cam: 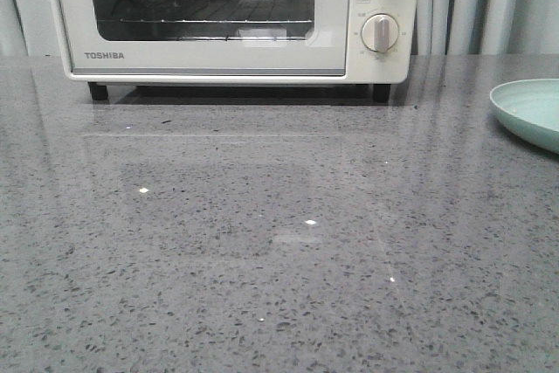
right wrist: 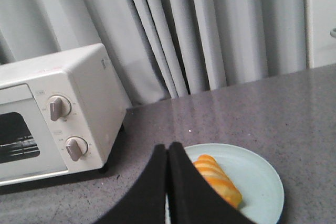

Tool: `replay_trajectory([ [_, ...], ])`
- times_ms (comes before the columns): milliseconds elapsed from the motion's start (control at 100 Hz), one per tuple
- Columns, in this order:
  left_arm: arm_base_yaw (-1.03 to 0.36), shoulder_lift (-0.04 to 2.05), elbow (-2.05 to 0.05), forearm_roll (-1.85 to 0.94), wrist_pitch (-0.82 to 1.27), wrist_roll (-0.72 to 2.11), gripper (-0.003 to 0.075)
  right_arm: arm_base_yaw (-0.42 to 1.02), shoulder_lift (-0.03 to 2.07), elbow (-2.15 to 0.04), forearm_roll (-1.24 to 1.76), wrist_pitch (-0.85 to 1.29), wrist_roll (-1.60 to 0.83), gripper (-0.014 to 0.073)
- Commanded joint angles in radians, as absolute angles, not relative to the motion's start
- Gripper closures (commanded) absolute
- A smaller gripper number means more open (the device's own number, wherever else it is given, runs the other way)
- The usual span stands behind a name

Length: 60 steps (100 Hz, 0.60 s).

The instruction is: Put bread in oven

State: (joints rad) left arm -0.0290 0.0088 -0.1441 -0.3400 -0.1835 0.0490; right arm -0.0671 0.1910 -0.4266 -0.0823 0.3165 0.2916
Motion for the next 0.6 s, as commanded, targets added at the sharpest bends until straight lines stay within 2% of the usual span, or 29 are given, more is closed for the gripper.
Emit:
replay_trajectory([
  [0,-0.033,0.065,-0.246,-0.294,-0.191,0.043,0.0742,-0.065,0.287,-0.529,-0.087,0.327,0.291,0.0658],
  [410,-0.033,0.411,-0.619,-0.285,0.089,0.053,0.0742,-0.062,0.599,-0.836,-0.083,0.69,0.291,0.0658],
  [590,-0.033,0.571,-0.739,-0.285,0.123,0.057,0.0741,-0.062,0.664,-0.907,-0.083,0.798,0.291,0.0658],
])
